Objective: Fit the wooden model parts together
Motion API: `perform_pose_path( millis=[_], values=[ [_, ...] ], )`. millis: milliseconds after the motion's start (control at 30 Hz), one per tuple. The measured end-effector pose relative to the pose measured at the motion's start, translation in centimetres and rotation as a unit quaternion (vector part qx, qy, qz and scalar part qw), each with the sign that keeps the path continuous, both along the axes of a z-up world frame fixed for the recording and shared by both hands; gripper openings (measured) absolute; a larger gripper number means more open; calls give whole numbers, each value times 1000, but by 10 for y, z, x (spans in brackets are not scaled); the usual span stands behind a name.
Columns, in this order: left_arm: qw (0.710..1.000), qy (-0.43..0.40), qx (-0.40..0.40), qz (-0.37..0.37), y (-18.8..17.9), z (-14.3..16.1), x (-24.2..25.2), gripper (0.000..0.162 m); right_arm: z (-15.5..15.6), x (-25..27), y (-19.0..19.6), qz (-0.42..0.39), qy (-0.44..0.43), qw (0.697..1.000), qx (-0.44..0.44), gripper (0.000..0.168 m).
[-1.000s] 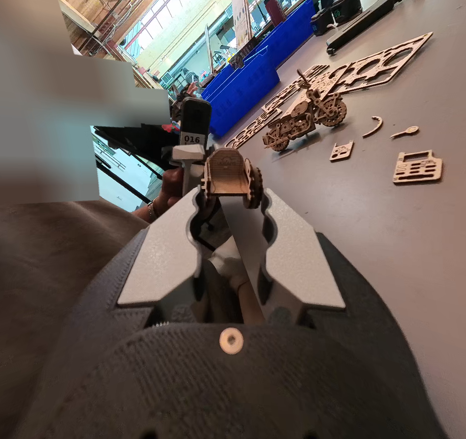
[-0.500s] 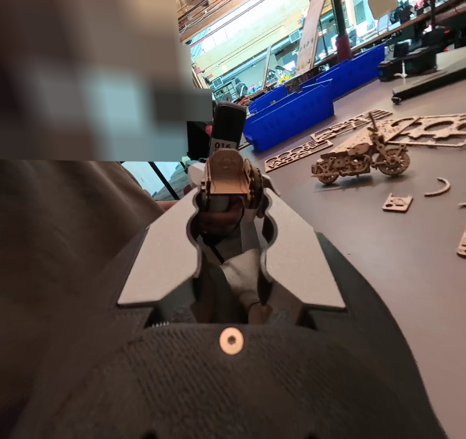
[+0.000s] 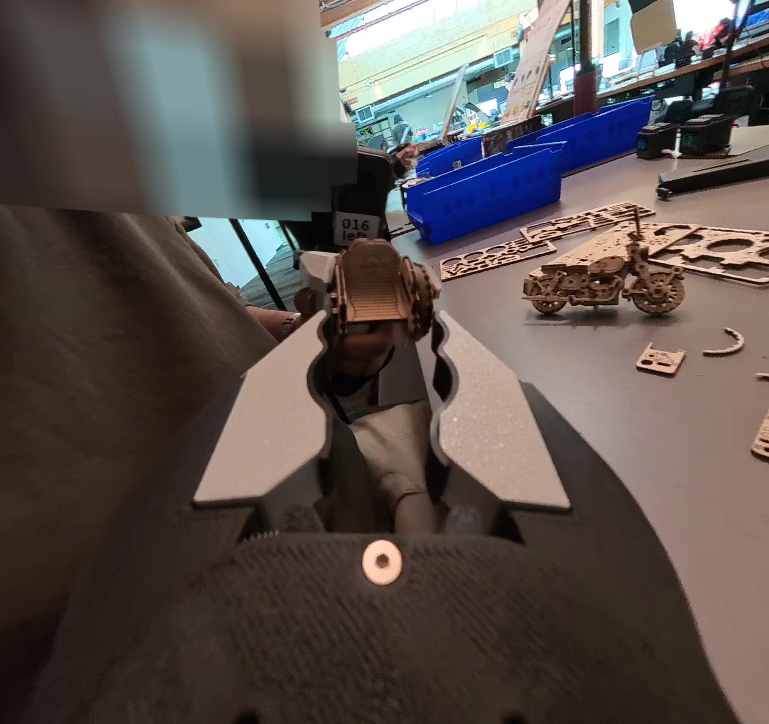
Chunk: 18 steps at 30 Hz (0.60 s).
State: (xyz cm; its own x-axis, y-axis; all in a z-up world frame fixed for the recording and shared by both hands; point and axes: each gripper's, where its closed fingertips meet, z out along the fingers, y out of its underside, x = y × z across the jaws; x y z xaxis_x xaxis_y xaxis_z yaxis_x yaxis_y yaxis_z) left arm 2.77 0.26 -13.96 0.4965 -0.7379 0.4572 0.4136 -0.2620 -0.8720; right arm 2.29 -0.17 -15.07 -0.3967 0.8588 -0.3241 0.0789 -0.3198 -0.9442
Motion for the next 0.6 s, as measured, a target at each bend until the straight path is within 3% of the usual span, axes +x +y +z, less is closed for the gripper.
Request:
perform_pose_path(
  millis=[167, 267, 400, 600],
  values=[
    [991, 83, 7, 105, 16, -11, -28, 44, -16, -6, 29, -58, -57, 995, -49, 61],
    [962, 218, 1, 167, 28, -35, -42, 44, -15, -5, 42, -59, -64, 985, -149, 50],
    [928, 329, 22, 172, 30, -53, -35, 44, -20, -8, 35, -24, -89, 970, -225, 39],
    [868, 470, 66, 144, 28, -81, -13, 45, -56, -11, 19, -16, -193, 966, -173, 32]
  ],
)
